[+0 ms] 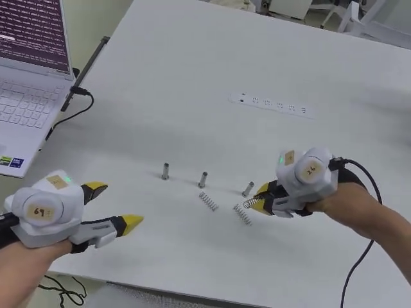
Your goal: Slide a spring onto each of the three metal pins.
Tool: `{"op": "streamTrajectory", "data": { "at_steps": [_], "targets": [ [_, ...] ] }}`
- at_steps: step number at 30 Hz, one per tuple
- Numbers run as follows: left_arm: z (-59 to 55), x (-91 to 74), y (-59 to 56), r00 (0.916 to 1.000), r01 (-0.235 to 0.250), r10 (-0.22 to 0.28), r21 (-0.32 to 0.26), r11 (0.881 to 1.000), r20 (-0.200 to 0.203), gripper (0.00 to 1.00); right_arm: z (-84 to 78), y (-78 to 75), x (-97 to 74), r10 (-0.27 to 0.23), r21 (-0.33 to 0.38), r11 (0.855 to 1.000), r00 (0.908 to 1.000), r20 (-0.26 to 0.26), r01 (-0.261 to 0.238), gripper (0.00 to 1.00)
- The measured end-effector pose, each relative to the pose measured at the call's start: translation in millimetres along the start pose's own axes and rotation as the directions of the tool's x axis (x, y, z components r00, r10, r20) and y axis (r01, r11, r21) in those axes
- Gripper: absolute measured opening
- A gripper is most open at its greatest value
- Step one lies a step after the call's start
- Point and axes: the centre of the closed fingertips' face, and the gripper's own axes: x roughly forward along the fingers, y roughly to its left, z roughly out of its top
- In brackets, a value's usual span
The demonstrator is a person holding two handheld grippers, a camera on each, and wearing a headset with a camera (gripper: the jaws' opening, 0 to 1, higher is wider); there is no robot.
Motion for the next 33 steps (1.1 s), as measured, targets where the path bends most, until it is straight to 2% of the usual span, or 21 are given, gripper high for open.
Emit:
{"op": "streamTrajectory", "data": {
  "at_steps": [7,17,23,33],
  "targets": [
    [-4.1,-3.9,3.1,0.9999,-0.005,0.005,-0.008,1.000,-0.009,0.55,24.2,-10.9,13.1,0.009,-0.034,0.999,1.0000,-0.002,-0.009,0.08],
    [-3.3,-6.5,9.2,1.0000,-0.007,0.007,-0.012,1.000,-0.006,0.56,56.3,-21.7,34.8,0.030,-0.075,0.997,0.9995,0.003,-0.030,0.08],
    [-3.9,-7.3,8.8,0.9999,-0.006,0.006,-0.007,1.000,-0.012,0.55,77.8,-31.3,45.9,0.018,-0.106,0.994,0.9998,0.005,-0.017,0.08],
    [-4.8,-6.3,4.4,0.9999,0.011,-0.012,-0.017,1.000,-0.010,0.55,106.7,-31.6,67.9,0.039,-0.134,0.990,0.9991,0.017,-0.037,0.08]
  ]
}}
